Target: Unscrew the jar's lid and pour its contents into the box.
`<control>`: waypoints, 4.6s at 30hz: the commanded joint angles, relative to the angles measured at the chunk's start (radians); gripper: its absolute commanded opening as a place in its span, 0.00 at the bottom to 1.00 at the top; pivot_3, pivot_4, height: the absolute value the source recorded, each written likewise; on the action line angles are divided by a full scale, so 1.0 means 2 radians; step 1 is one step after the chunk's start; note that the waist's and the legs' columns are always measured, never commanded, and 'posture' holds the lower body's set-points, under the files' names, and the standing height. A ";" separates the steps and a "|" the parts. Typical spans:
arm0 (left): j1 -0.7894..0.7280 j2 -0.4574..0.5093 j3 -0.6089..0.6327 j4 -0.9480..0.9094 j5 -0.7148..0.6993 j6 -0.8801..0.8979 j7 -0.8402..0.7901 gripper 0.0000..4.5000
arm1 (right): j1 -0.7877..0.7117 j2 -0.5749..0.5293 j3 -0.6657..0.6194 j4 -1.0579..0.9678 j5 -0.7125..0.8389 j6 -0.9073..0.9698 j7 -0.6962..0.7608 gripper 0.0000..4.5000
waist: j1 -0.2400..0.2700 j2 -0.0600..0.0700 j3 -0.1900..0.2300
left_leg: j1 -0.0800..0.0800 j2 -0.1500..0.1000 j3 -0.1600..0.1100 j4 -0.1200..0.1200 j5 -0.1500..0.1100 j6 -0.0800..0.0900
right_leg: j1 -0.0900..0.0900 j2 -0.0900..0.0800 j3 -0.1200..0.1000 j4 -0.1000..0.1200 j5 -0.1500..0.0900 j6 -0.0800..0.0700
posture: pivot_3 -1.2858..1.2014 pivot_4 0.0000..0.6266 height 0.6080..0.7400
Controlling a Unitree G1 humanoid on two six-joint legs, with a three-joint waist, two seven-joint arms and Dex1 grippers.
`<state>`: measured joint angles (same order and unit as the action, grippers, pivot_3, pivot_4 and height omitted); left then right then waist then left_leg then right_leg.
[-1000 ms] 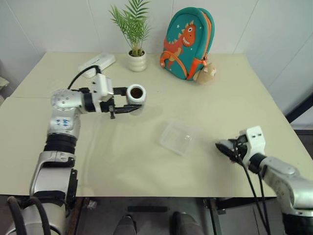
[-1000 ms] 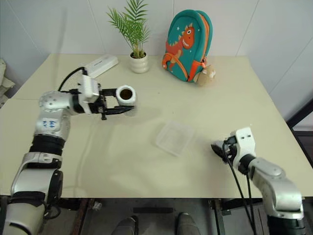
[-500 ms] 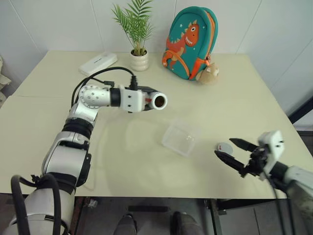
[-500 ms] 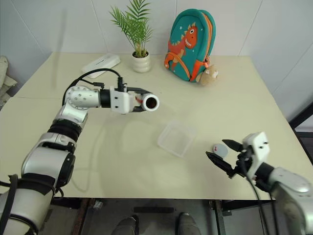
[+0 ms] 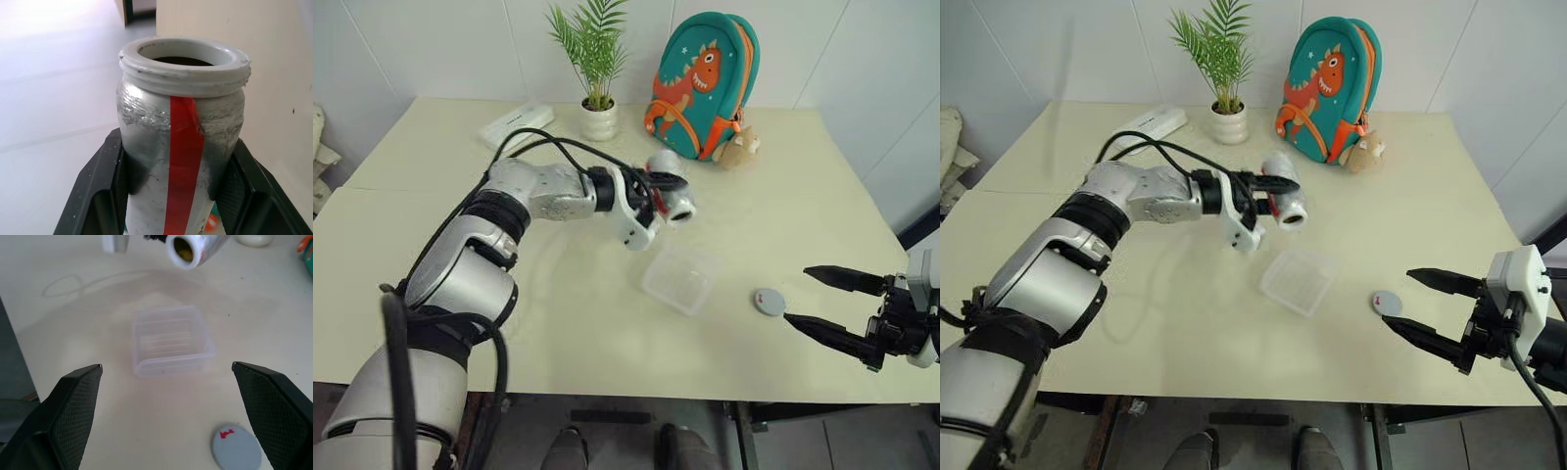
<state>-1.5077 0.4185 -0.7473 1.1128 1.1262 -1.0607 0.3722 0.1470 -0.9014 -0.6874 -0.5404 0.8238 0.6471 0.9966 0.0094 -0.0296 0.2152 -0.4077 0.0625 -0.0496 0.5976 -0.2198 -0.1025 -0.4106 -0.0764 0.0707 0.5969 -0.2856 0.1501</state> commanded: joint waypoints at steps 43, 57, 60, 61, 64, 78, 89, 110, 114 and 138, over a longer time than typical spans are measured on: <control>-0.029 -0.043 -0.084 0.033 0.076 0.237 0.273 0.43 | -0.088 0.013 0.086 0.001 -0.019 -0.013 -0.089 0.99 | 0.021 0.000 0.000 | 0.000 0.000 0.006 0.008 -0.006 0.001 | -0.001 0.000 0.007 0.006 -0.001 0.002 | 0.52 0.24 1.00; 0.110 -0.061 0.391 0.036 -0.538 0.343 -0.403 0.43 | -0.140 -0.030 0.107 0.064 -0.020 -0.015 -0.020 0.99 | 0.017 0.001 0.000 | 0.002 0.000 0.008 0.011 -0.005 0.002 | -0.001 0.001 0.009 0.010 -0.001 0.002 | 0.52 0.24 1.00; 0.142 -0.057 0.453 0.009 -0.618 0.436 -0.478 0.43 | -0.173 -0.038 0.128 0.093 -0.029 -0.020 -0.002 0.99 | 0.011 0.001 -0.001 | 0.001 0.000 0.008 0.014 -0.006 0.003 | -0.001 0.001 0.009 0.012 -0.001 0.002 | 0.52 0.24 1.00; 0.152 -0.057 0.458 -0.005 -0.628 0.449 -0.493 0.43 | -0.179 -0.038 0.133 0.098 -0.031 -0.021 0.002 0.99 | 0.008 0.001 -0.001 | 0.002 0.000 0.008 0.015 -0.006 0.004 | -0.001 0.001 0.009 0.013 -0.001 0.002 | 0.52 0.24 1.00; 0.198 -0.057 0.458 -0.052 -0.647 0.484 -0.544 0.43 | -0.200 -0.038 0.150 0.114 -0.038 -0.024 0.012 0.99 | 0.005 0.001 -0.001 | 0.003 0.000 0.008 0.016 -0.006 0.005 | 0.000 0.001 0.009 0.014 -0.001 0.002 | 0.52 0.24 1.00; 0.286 -0.047 0.406 -0.096 -0.612 0.476 -0.592 0.50 | -0.229 -0.032 0.179 0.132 -0.050 -0.025 0.026 1.00 | -0.009 0.001 -0.001 | 0.003 0.000 0.007 0.016 -0.005 0.005 | 0.000 0.001 0.010 0.014 0.001 0.002 | 0.52 0.24 1.00; 0.292 -0.029 0.412 -0.126 -0.642 0.503 -0.633 0.50 | -0.238 -0.032 0.184 0.135 -0.054 -0.026 0.025 1.00 | -0.018 0.001 -0.001 | 0.003 0.000 0.007 0.016 -0.004 0.005 | 0.000 0.001 0.010 0.014 0.002 0.002 | 0.52 0.24 1.00; 0.308 -0.011 0.419 -0.199 -0.674 0.570 -0.670 0.50 | -0.257 -0.021 0.199 0.141 -0.067 -0.026 0.021 1.00 | -0.019 0.001 -0.001 | 0.002 0.000 0.007 0.015 -0.004 0.005 | 0.000 0.001 0.010 0.013 0.002 0.002 | 0.52 0.24 1.00; 0.316 -0.006 0.420 -0.219 -0.676 0.570 -0.668 0.50 | -0.254 -0.023 0.196 0.139 -0.066 -0.025 0.020 1.00 | -0.019 0.001 -0.001 | 0.002 0.000 0.007 0.015 -0.004 0.005 | 0.000 0.001 0.010 0.013 0.001 0.002 | 0.52 0.24 1.00; 0.377 0.003 0.446 -0.276 -0.666 0.505 -0.564 0.50 | -0.255 -0.019 0.202 0.139 -0.067 -0.022 0.016 1.00 | -0.019 0.001 -0.001 | 0.002 0.000 0.007 0.015 -0.005 0.005 | 0.000 0.001 0.010 0.012 0.001 0.002 | 0.52 0.24 1.00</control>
<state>-0.7600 0.4169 0.1251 0.6036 -0.2115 -0.0447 -0.7943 -0.3556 -0.9379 -0.2759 -0.2364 0.6872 0.6104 1.0257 -0.0287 -0.0273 0.2139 -0.4040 0.0627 -0.0361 0.6272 -0.2289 -0.0915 -0.4109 -0.0739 0.0904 0.6201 -0.2827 0.1542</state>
